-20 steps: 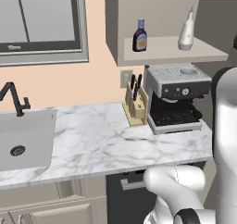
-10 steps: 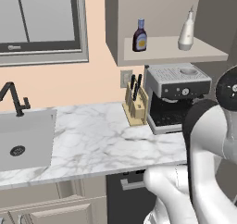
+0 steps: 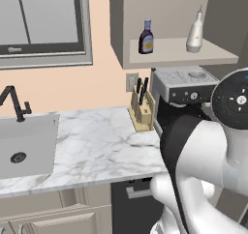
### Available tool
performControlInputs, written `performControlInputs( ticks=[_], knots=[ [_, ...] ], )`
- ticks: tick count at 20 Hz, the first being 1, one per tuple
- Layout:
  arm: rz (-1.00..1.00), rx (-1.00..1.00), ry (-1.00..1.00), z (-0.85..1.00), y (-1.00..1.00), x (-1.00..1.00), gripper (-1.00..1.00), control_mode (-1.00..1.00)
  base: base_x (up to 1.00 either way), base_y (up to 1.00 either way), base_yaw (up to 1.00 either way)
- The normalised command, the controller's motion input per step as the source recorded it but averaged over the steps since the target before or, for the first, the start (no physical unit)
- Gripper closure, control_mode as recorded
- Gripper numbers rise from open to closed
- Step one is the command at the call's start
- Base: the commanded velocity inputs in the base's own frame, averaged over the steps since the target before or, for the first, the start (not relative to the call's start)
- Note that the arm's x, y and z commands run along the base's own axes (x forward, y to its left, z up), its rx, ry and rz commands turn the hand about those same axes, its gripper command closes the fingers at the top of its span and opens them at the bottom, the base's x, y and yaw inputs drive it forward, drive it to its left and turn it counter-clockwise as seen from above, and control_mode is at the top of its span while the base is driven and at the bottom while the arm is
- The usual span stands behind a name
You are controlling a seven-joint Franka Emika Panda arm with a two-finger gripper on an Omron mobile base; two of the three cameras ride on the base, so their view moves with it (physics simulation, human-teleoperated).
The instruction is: Move the condiment bottle and oil and vinegar bottle from the cabinet to the dining counter.
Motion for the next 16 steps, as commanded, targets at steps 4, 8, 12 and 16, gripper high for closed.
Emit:
performControlInputs(
  ticks=[4,8,12,16],
  knots=[
    [0.24,0.21,0.15,0.00,0.10,0.55,-1.00,-1.00,0.00,0.00,0.00],
    [0.21,0.30,0.07,0.00,0.00,0.68,-1.00,-1.00,0.00,0.00,0.00],
    [0.18,0.34,0.04,0.00,0.01,0.73,-1.00,-1.00,0.00,0.00,0.00],
    [0.14,0.27,0.00,0.00,0.04,0.74,-1.00,-1.00,0.00,0.00,0.00]
  ],
)
